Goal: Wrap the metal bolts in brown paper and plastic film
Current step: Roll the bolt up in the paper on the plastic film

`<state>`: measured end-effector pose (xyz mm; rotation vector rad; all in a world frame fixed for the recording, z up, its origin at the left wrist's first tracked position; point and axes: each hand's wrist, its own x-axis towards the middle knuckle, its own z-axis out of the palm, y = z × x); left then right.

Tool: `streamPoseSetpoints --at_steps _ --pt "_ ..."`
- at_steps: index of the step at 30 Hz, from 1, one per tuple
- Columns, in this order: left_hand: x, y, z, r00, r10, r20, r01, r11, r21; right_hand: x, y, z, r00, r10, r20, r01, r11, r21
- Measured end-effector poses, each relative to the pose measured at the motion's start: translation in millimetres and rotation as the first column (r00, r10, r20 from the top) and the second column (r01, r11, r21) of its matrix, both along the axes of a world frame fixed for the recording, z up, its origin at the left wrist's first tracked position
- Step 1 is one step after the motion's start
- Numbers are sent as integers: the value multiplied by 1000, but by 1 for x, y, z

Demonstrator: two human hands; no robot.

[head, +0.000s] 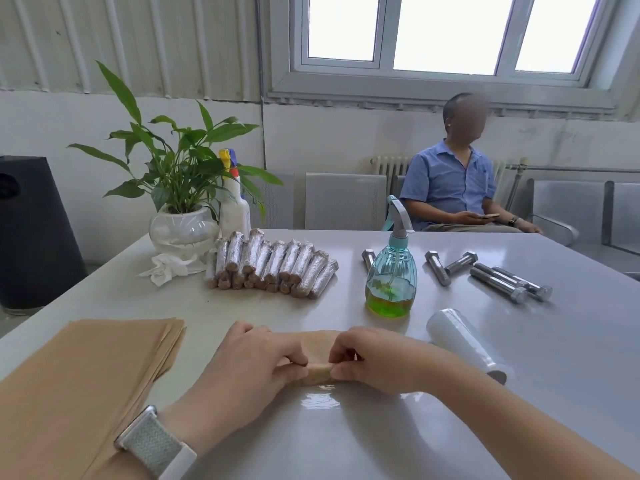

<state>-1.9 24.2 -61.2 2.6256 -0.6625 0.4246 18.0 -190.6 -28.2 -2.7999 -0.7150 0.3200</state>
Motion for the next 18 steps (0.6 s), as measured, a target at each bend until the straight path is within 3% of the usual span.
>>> streamPoseSetpoints --at_steps 5,10,12,15,18 --pt "4 6 -4 987 32 -160 -51 992 -118 6 4 15 992 -22 -125 2 987 -159" --pt "2 2 -4 988 80 -136 -94 990 -104 23 15 30 983 -48 -178 -40 888 -458" --pt "1 1 -1 990 85 -112 -97 989 -108 36 18 37 986 -63 -152 -9 904 -428" --pt "0 1 0 993 65 -97 -76 990 -116 55 22 37 994 -100 42 106 976 -191" --pt "0 0 0 995 47 -90 -58 991 -122 65 25 19 993 -96 73 108 976 -187"
